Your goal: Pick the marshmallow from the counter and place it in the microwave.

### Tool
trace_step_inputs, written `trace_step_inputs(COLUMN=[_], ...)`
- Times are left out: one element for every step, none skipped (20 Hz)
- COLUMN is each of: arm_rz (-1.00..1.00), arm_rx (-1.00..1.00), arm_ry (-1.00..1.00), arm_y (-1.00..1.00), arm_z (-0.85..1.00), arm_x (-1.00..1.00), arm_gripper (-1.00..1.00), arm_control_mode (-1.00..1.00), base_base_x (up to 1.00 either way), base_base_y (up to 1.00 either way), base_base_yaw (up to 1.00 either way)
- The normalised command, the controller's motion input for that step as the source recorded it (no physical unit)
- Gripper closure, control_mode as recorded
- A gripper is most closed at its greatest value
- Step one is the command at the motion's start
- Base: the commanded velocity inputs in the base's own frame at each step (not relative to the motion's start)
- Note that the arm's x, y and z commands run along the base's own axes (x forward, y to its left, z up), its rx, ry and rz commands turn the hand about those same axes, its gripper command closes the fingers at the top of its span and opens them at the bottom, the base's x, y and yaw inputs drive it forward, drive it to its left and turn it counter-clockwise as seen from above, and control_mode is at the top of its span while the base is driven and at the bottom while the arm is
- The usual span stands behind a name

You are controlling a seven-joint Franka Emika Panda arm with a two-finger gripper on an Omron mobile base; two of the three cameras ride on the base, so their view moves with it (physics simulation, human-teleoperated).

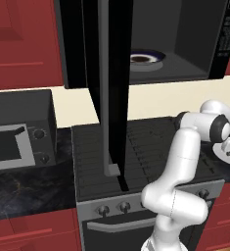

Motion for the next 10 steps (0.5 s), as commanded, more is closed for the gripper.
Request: trace_step_inputs(arm_rz=[0.0, 0.0, 0.0, 0.0, 0.0, 0.0, 0.0, 0.0, 0.0, 0.0], arm_rx=[0.0, 0.0, 0.0, 0.0, 0.0, 0.0, 0.0, 0.0, 0.0, 0.0], arm_ry=[0.07, 0.07, 0.05, 0.04, 0.05, 0.05, 0.04, 0.01, 0.01, 0.0], arm_y=[0.0, 0.06, 0.06, 0.0, 0.06, 0.08, 0.09, 0.04, 0.04, 0.05], arm_z=[-0.26, -0.26, -0.19, -0.14, -0.2, -0.24, -0.23, -0.15, -0.11, 0.0], arm_x=[0.16, 0.11, 0.03, 0.0, 0.0, 0.0, 0.0, 0.0, 0.0, 0.0], arm_gripper=[-1.0, -1.0, -1.0, 1.0, 1.0, 1.0, 1.0, 1.0, 1.0, 1.0], arm_control_mode=[-1.0, -1.0, -1.0, -1.0, -1.0, -1.0, -1.0, -1.0, -1.0, -1.0], base_base_x=[0.0, 0.0, 0.0, 0.0, 0.0, 0.0, 0.0, 0.0, 0.0, 0.0], base_base_y=[0.0, 0.0, 0.0, 0.0, 0.0, 0.0, 0.0, 0.0, 0.0, 0.0], base_base_yaw=[0.0, 0.0, 0.0, 0.0, 0.0, 0.0, 0.0, 0.0, 0.0, 0.0])
